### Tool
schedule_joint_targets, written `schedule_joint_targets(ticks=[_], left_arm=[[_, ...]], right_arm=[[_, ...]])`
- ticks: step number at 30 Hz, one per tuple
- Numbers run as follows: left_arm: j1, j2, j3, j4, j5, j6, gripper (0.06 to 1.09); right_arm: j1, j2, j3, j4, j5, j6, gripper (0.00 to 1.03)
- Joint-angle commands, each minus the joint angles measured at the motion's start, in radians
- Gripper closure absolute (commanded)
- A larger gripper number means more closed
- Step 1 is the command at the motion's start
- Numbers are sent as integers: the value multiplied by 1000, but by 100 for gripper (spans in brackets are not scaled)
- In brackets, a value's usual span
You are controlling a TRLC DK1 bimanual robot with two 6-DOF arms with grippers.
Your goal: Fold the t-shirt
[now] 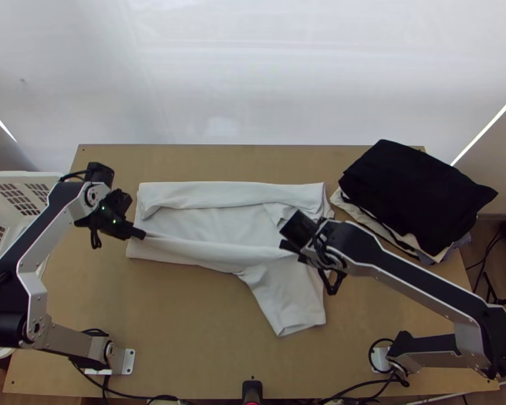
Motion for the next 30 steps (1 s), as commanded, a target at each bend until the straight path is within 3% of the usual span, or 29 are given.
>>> schedule_joint_targets(ticks=[1,14,21,30], left_arm=[[-1,65,97,0,9,-31,104],[1,154,200,-9,9,-68,105],[-21,203,284,-20,9,-97,105],[-41,301,507,-118,9,-122,105]], right_arm=[[-77,58,75,-1,29,-32,100],[-231,281,325,-2,76,-95,100],[-275,431,477,-5,101,-170,100],[-321,577,639,-10,113,-231,100]])
